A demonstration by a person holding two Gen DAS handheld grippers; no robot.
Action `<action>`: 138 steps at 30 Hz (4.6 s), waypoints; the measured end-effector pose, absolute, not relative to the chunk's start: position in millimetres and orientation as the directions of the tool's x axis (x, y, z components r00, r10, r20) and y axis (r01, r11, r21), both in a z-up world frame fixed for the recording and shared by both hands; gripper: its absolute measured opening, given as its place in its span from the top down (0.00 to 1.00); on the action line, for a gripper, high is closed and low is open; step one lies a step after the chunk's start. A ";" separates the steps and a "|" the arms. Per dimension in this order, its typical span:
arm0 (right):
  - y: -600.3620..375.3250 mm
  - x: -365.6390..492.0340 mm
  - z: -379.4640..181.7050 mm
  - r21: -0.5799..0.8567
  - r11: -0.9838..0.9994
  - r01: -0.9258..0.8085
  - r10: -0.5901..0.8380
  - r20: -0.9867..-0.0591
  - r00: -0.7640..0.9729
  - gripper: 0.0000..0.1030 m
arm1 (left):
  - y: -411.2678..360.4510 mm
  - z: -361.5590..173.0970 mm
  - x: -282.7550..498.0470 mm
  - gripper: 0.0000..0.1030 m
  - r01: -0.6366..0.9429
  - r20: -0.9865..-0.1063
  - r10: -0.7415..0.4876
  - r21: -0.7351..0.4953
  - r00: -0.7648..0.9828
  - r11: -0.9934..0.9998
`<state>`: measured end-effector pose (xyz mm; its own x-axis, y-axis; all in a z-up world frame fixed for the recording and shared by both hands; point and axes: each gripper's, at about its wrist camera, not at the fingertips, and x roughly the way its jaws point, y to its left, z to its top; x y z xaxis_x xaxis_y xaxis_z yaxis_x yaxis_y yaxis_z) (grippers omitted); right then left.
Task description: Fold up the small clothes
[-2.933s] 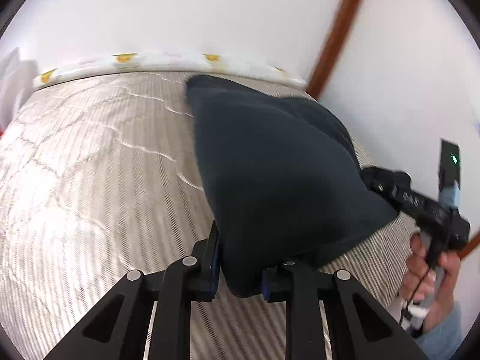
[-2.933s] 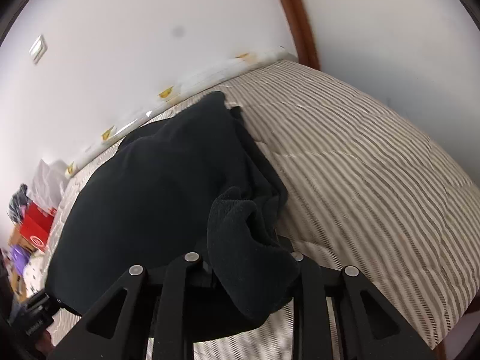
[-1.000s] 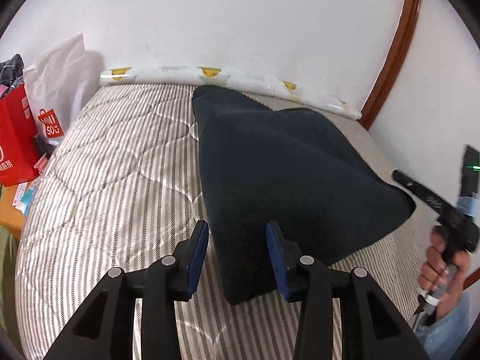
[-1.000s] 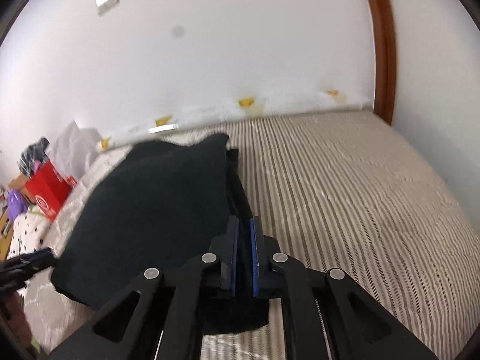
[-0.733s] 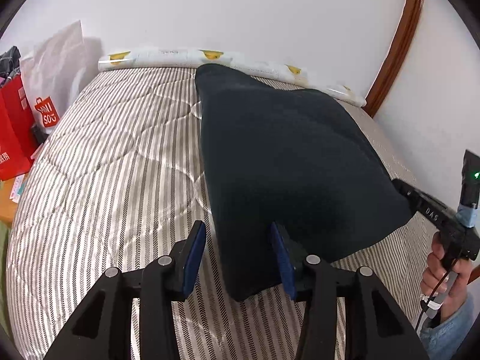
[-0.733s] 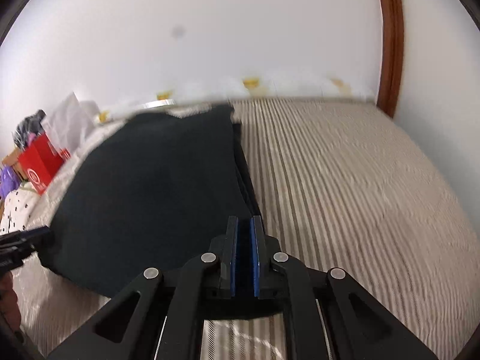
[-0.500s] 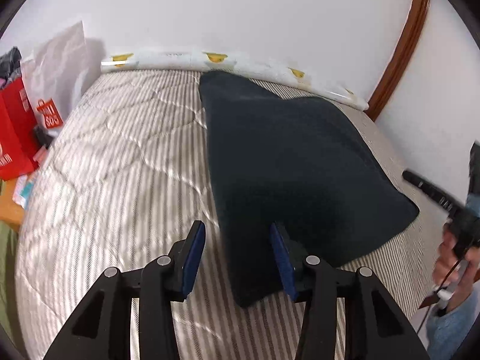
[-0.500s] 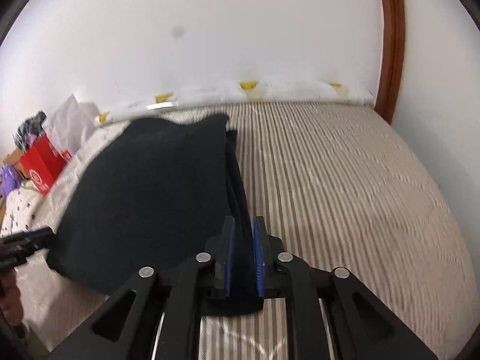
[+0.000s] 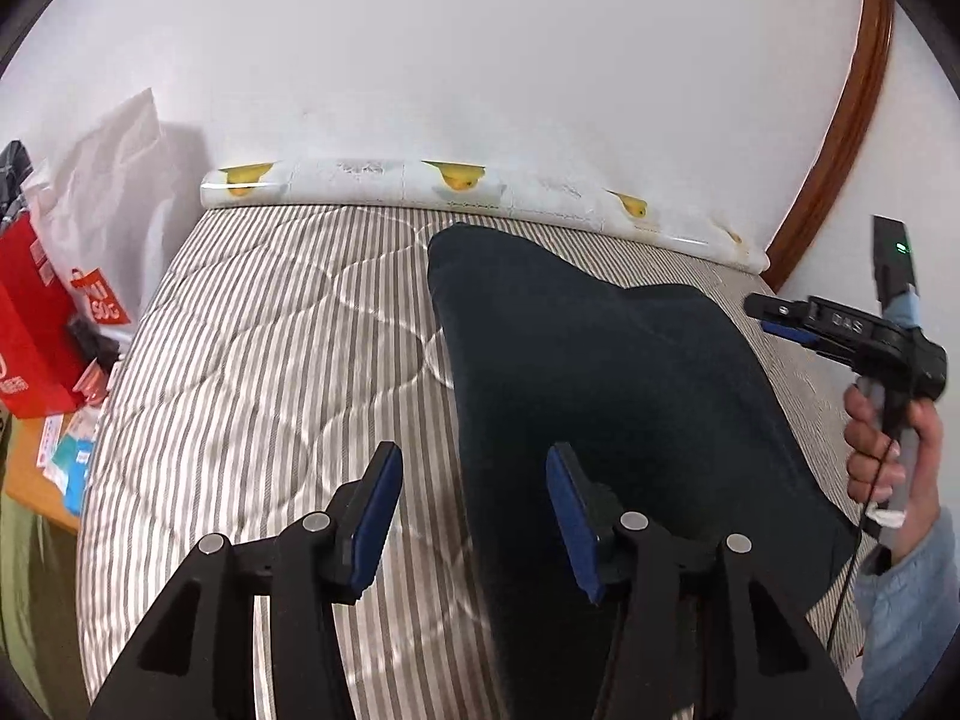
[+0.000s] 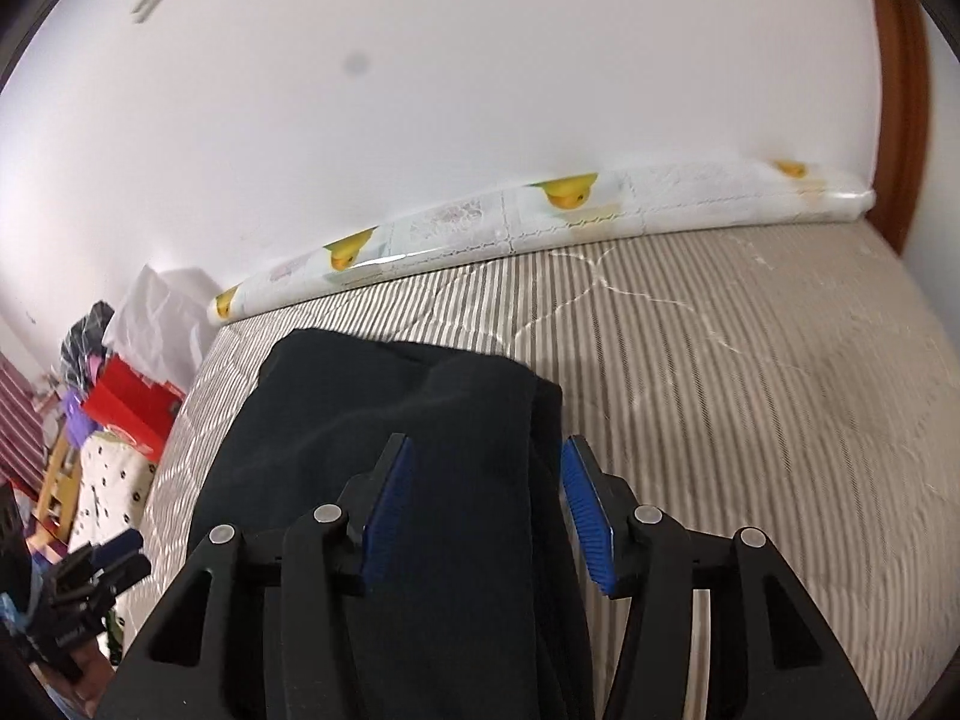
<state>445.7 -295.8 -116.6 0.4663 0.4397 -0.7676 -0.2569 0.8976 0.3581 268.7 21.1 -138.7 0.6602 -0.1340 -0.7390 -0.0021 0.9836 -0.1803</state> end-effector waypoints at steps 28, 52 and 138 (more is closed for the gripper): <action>-320.8 472.5 -140.4 0.407 0.888 -0.217 0.460 -0.752 0.472 0.73 | 13.0 -156.9 282.4 0.54 0.050 -0.751 -0.188 -0.203 0.633 0.978; -374.7 322.2 -128.3 0.501 0.802 -0.326 0.597 -0.657 0.460 0.97 | -1.1 -161.6 215.4 0.54 0.017 -0.767 -0.203 -0.243 0.609 0.970; -384.7 38.9 1.0 0.065 0.987 -0.148 0.153 -0.663 0.733 0.00 | -80.2 -34.2 -15.9 0.16 -0.010 -0.593 0.001 -0.011 0.805 1.000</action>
<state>38.9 -384.7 1.0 0.7331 0.1533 -0.6627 -0.1478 0.9869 0.0649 -15.9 -80.2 -34.2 0.8049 0.0014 -0.5934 -0.0101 0.9999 -0.0114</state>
